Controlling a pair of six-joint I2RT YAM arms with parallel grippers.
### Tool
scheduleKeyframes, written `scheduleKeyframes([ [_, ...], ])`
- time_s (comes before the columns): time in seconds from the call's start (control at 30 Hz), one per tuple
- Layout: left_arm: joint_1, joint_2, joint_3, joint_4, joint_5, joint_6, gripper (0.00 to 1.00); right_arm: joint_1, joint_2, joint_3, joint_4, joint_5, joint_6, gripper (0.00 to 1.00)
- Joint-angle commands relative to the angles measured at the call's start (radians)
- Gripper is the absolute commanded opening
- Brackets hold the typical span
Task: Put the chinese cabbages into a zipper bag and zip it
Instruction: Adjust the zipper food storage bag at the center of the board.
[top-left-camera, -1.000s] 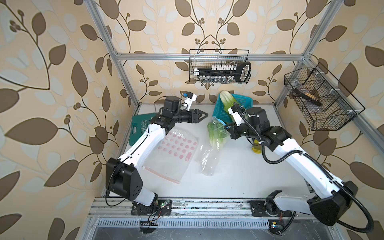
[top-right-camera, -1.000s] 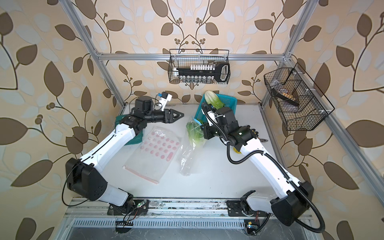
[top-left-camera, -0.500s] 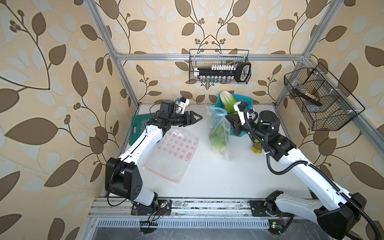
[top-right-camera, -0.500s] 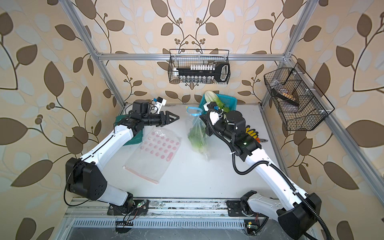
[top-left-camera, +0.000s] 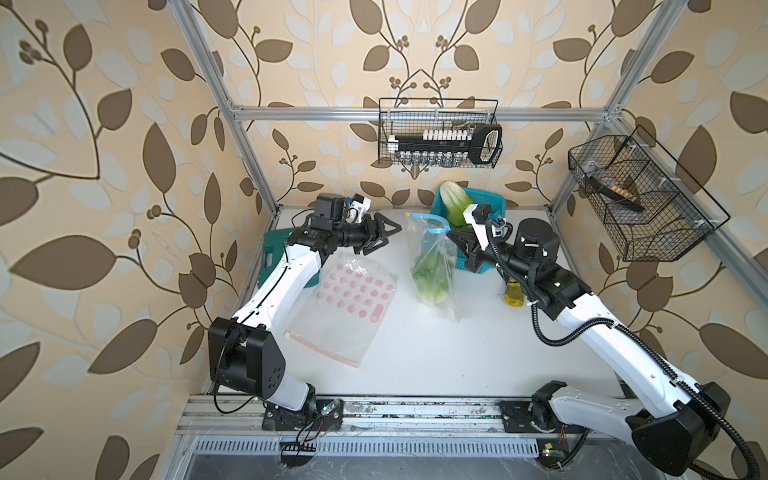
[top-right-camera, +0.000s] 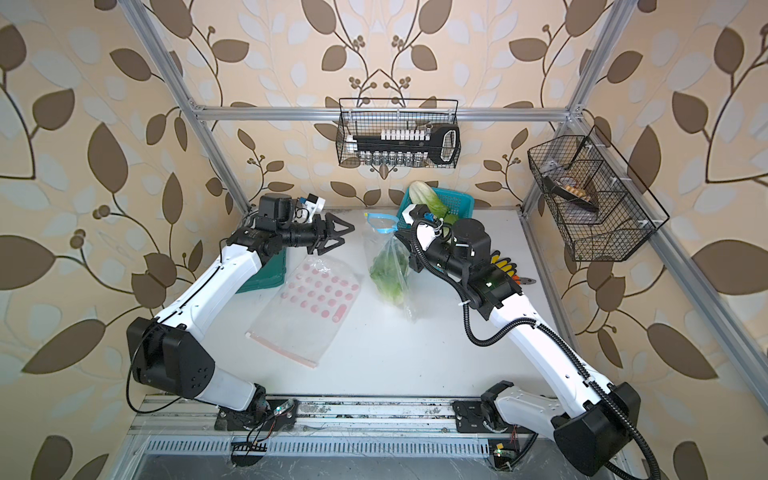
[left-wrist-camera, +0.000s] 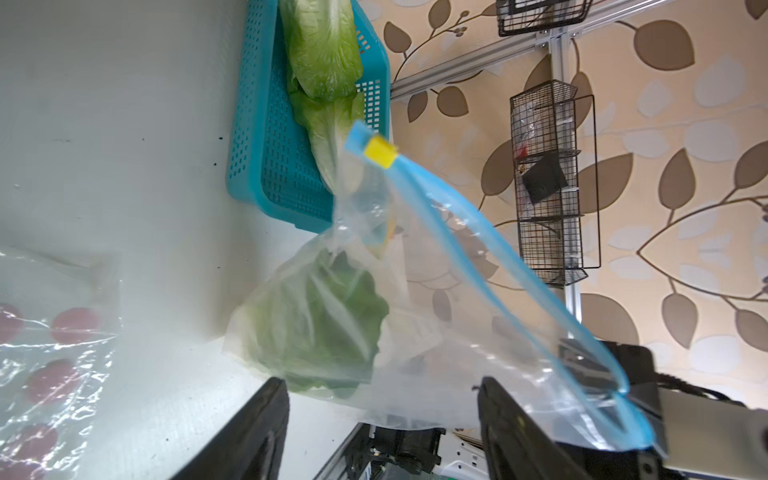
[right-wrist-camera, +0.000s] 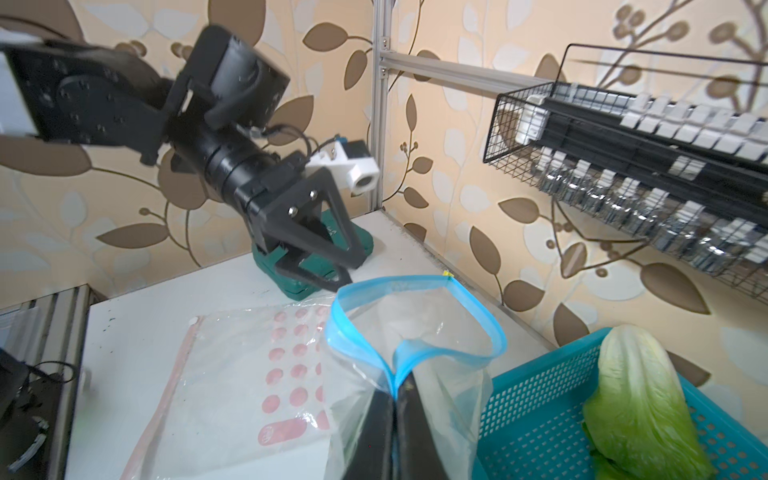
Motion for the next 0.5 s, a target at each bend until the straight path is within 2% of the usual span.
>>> scheduleKeyframes([
  [0.0, -0.071, 0.037, 0.199, -0.201, -0.009, 0.036, 0.76, 0.033, -0.022, -0.034, 0.040, -0.012, -0.013, 0.00],
  [0.1, -0.117, 0.139, 0.362, -0.407, -0.028, 0.117, 0.77, 0.056, -0.026, -0.049, 0.036, -0.004, -0.013, 0.00],
  [0.2, -0.144, 0.200, 0.451, -0.578, -0.049, 0.193, 0.75, 0.070, -0.030, -0.050, 0.031, -0.003, -0.006, 0.00],
  [0.3, -0.146, 0.200, 0.467, -0.671, -0.059, 0.242, 0.70, 0.086, -0.030, -0.055, 0.027, -0.003, -0.004, 0.00],
  [0.47, -0.115, 0.170, 0.483, -0.774, -0.226, 0.314, 0.70, 0.098, -0.028, -0.068, 0.025, 0.002, -0.003, 0.00],
])
